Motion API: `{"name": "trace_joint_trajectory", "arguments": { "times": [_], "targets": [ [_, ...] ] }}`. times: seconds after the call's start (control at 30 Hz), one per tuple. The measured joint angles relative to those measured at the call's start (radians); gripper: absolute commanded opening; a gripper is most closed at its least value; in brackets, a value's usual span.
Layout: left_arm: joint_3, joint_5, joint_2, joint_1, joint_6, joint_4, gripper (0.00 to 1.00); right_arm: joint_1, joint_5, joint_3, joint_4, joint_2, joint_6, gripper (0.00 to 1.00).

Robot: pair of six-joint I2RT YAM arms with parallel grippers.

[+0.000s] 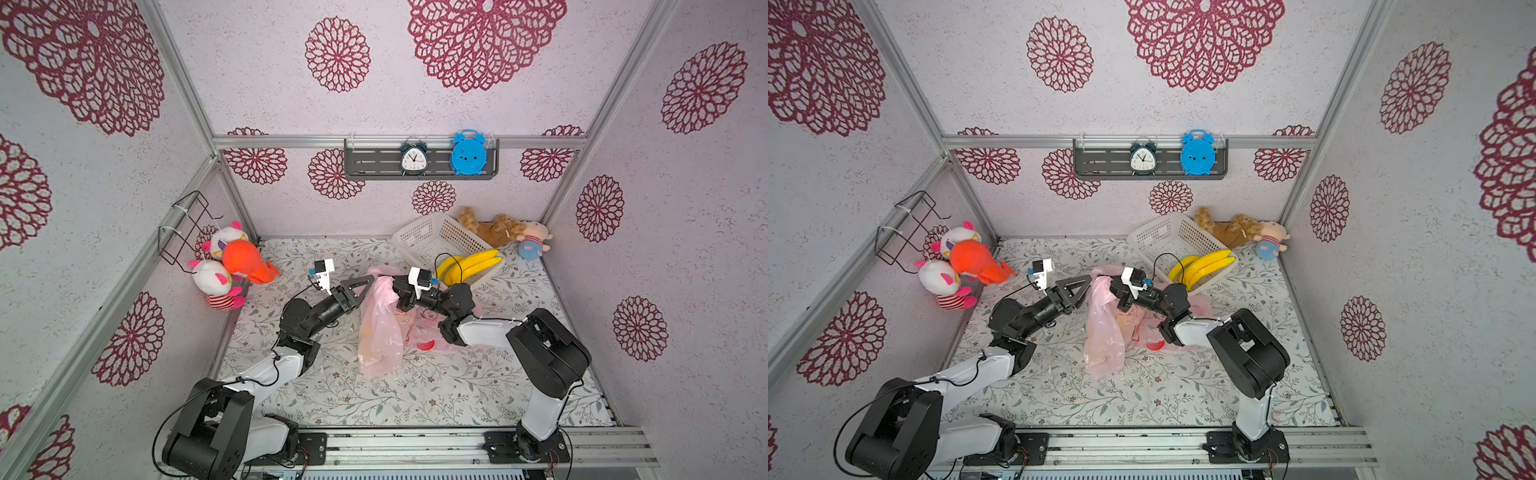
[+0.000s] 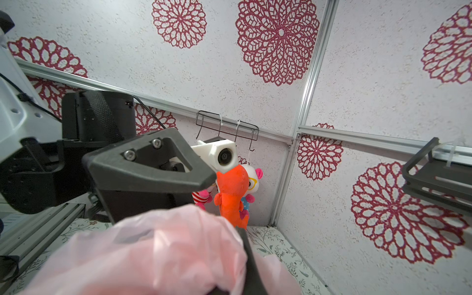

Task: Place the banana into a plastic bag & tie a knot
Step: Cross the plastic bag at the center of the board.

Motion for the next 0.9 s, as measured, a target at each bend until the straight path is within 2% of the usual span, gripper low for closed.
{"name": "trace_joint_trajectory", "arguments": {
  "times": [0.23, 0.57, 0.9],
  "targets": [
    [0.001, -0.001, 0.000, 0.028, -0.003, 0.019, 0.59, 0.001, -0.003, 0.000, 0.000, 0.002, 0.001, 0.00],
    [0.012, 0.006, 0.061, 0.029, -0.008, 0.060, 0.63, 0.002, -0.003, 0.000, -0.006, 0.002, 0.007, 0.00],
    [0.011, 0.003, 0.117, 0.008, -0.042, 0.184, 0.41, 0.002, -0.003, 0.000, -0.013, 0.003, 0.007, 0.00]
  ]
}}
